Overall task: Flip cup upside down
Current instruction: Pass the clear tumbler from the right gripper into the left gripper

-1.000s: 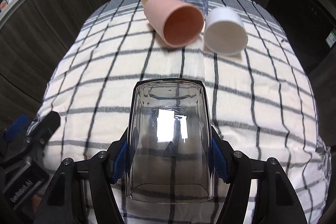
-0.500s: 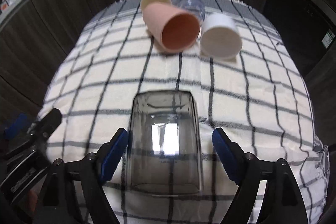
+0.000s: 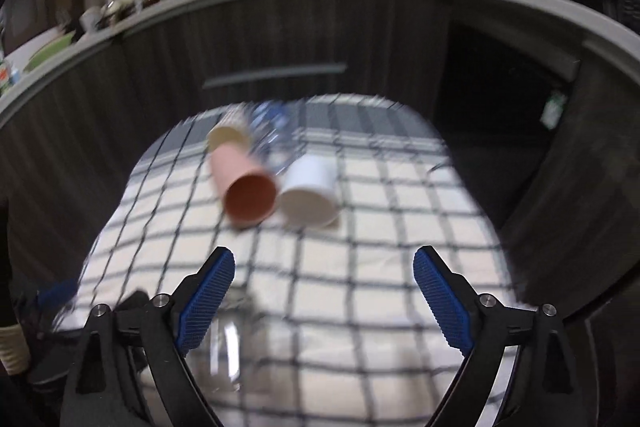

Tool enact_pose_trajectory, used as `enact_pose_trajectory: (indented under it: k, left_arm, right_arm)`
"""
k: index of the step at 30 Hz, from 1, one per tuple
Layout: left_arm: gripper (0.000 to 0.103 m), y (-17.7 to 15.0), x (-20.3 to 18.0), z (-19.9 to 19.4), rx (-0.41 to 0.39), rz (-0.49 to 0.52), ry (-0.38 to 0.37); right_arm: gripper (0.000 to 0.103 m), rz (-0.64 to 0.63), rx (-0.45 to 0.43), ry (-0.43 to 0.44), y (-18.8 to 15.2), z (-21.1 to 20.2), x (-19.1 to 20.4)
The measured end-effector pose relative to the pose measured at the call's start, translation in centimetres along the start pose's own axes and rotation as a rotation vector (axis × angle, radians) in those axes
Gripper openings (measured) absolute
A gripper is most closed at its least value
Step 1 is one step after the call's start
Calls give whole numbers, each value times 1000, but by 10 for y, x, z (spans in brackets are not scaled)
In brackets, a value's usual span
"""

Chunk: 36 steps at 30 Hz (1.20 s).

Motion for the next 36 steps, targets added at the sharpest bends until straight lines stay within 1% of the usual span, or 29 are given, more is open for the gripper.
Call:
enact_pose_trajectory:
  k: [3, 5, 7, 10, 14, 16, 22, 23, 27, 29, 31, 32, 34, 36]
  left_arm:
    - [103, 4, -19, 13, 56, 4, -16]
    - [103, 6, -30, 21, 94, 7, -27]
    - [102, 7, -38, 28, 128, 6, -39]
    - [102, 6, -53, 42, 205, 22, -49]
    - [98, 3, -67, 62, 325, 40, -52]
    - [95, 2, -69, 71, 386, 47, -42]
    - [94, -10, -70, 97, 619, 45, -13]
    - [91, -13, -69, 101, 653, 44, -5]
    - [90, -23, -67, 116, 781, 53, 37]
    - [88, -31, -68, 122, 843, 38, 28]
    - [83, -37, -68, 127, 881, 30, 28]
    - [79, -40, -68, 130, 893, 25, 30]
    - [73, -44, -71, 135, 902, 22, 19]
    - [72, -44, -71, 138, 894, 29, 20]
  right_arm:
    - [93, 48, -45, -39, 12, 1, -23]
    - [93, 71, -56, -54, 17, 4, -37]
    - [95, 74, -35, -63, 21, 10, -45]
    - [95, 48, 28, -56, 25, 22, -51]
    - [95, 73, 17, -58, 30, 24, -67]
    - [95, 92, 26, -41, 30, 27, -71]
    - [95, 156, 121, 51, 24, 44, -71]
    - [95, 163, 127, 60, 25, 46, -70]
    - [95, 163, 130, 88, 29, 47, -63]
    - [95, 167, 132, 103, 31, 49, -59]
    - [95, 173, 137, 115, 32, 50, -56]
    - [95, 176, 140, 119, 32, 52, -55]
    - [95, 183, 150, 125, 29, 54, -54]
    - [95, 189, 160, 129, 27, 57, -54]
Point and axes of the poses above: each gripper's, at about its wrist camera, not at the fingertips, and z roughly the way its jaws point, x to its left, y to its top, the point moved 9 cm from there along z, roughly the way its jaws point, and after that the axes turned 14 degrees about -y, right-handed, at the moved point
